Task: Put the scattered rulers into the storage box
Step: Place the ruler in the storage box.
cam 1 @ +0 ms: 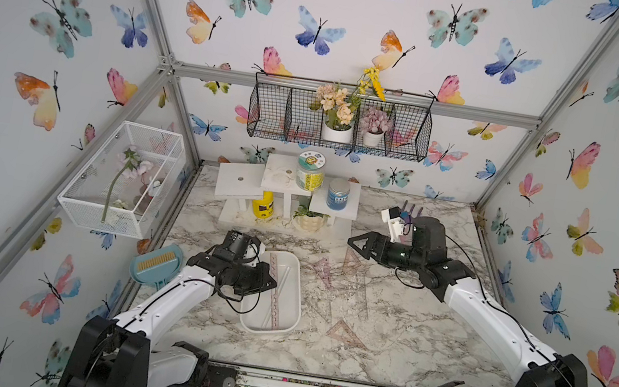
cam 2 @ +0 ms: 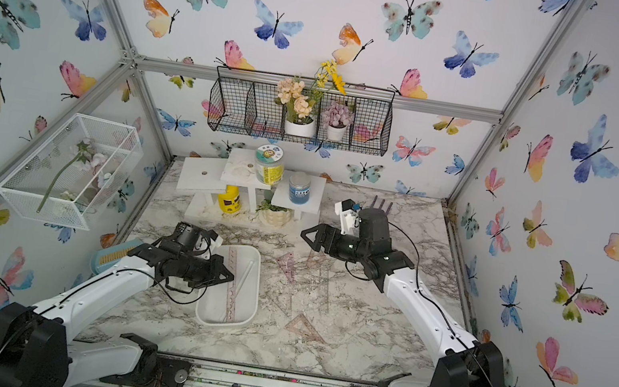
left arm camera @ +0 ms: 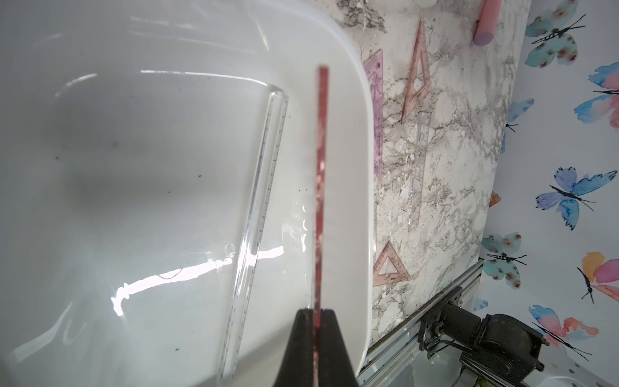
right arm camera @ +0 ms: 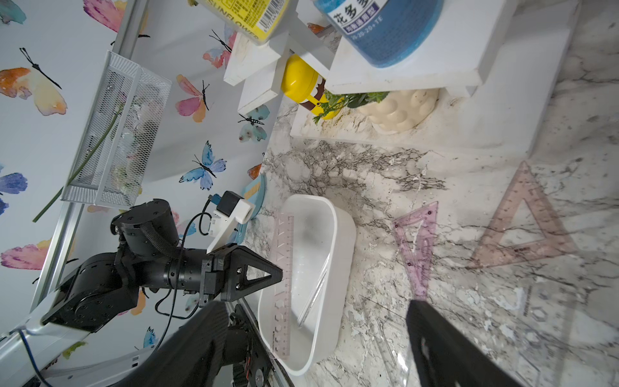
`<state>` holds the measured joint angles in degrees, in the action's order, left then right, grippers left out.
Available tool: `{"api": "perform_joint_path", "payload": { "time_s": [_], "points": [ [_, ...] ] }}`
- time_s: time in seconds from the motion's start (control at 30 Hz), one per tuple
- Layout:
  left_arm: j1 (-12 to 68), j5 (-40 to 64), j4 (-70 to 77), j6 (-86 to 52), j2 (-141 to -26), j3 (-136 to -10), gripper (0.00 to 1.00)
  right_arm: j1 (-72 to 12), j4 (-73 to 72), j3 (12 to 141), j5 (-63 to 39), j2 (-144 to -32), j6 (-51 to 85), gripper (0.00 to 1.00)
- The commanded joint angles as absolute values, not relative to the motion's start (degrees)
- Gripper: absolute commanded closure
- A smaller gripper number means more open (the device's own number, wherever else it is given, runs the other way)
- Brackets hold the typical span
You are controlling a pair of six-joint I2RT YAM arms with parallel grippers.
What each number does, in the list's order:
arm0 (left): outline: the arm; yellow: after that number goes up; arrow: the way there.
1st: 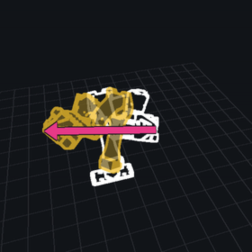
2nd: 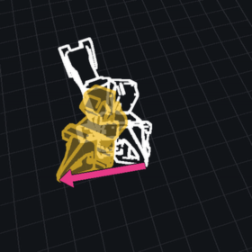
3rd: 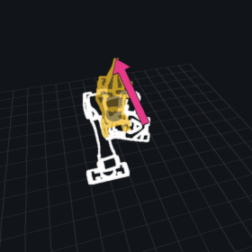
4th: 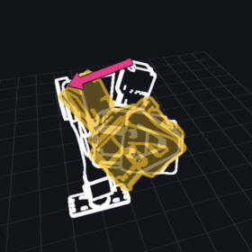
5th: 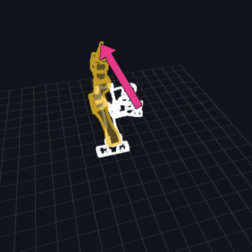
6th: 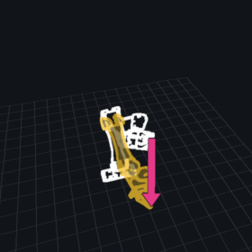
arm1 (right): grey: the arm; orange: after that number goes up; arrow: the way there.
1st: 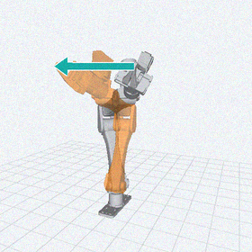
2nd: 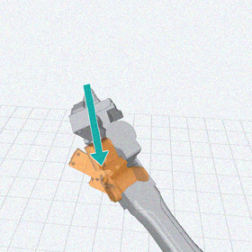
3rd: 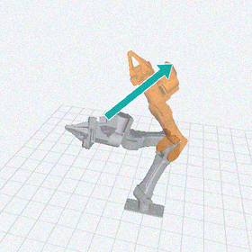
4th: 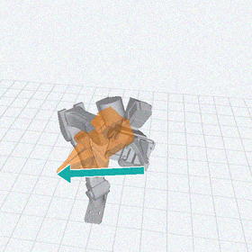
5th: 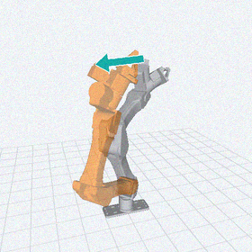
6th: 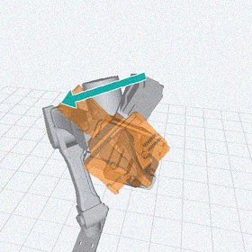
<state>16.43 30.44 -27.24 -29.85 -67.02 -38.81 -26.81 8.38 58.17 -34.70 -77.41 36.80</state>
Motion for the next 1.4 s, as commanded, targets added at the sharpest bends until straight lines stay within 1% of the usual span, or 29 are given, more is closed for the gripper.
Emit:
{"api": "perform_joint_path", "payload": {
  "time_s": [0.0,0.07,0.13,0.43,0.47,0.53,0.67,0.7,0.93,1.07,1.13,1.17,1.27,1.37],
  "points": [
    [15.5,28.3,-29.3,-29.6,-67.8,-38.7,1.0,-26.5,9.8,58.2,-34.7,-77.0,35.5,0.1],
    [15.1,28.2,-29.9,-29.8,-68.2,-38.8,1.0,-26.5,10.2,58.3,-34.2,-77.2,35.5,0.11],
    [14.8,26.1,-30.0,-30.1,-68.3,-39.0,1.0,-26.5,10.7,58.3,-33.8,-77.5,35.3,0.11],
    [14.4,25.8,-30.9,-29.8,-68.3,-40.0,0.99,-26.5,13.5,58.4,-32.3,-78.7,33.9,0.11],
    [14.4,25.6,-31.2,-29.8,-68.2,-40.2,0.93,-26.5,13.6,58.4,-32.2,-78.7,33.8,0.11],
    [14.4,25.1,-31.5,-30.0,-67.6,-40.6,0.73,-26.6,14.3,58.5,-31.7,-78.7,33.3,0.11],
    [14.4,24.1,-32.8,-30.4,-65.2,-42.3,0.51,-26.5,17.8,59.3,-28.7,-79.2,31.6,0.11],
    [14.4,23.8,-33.3,-30.5,-64.5,-43.1,0.49,-26.5,18.8,59.6,-28.0,-79.3,31.3,0.12],
    [14.4,21.6,-36.2,-29.9,-60.8,-49.2,0.49,-26.5,25.3,60.7,-22.4,-81.0,28.8,0.19],
    [14.5,22.7,-36.4,-28.7,-60.6,-53.2,0.5,-26.6,29.1,61.7,-19.2,-82.9,27.8,0.26],
    [14.9,23.1,-36.6,-28.2,-61.4,-55.5,0.52,-26.6,30.6,62.2,-17.8,-83.9,27.5,0.33],
    [15.3,23.4,-36.6,-28.0,-61.8,-56.3,0.52,-26.6,31.1,62.4,-17.3,-84.3,27.5,0.34],
    [18.1,23.6,-36.2,-28.5,-63.5,-59.0,0.54,-26.9,32.2,62.5,-15.9,-85.6,27.5,0.35],
    [23.4,22.3,-33.8,-30.6,-65.1,-60.1,0.55,-27.5,32.7,62.2,-14.7,-87.2,27.4,0.35]
  ]
}}
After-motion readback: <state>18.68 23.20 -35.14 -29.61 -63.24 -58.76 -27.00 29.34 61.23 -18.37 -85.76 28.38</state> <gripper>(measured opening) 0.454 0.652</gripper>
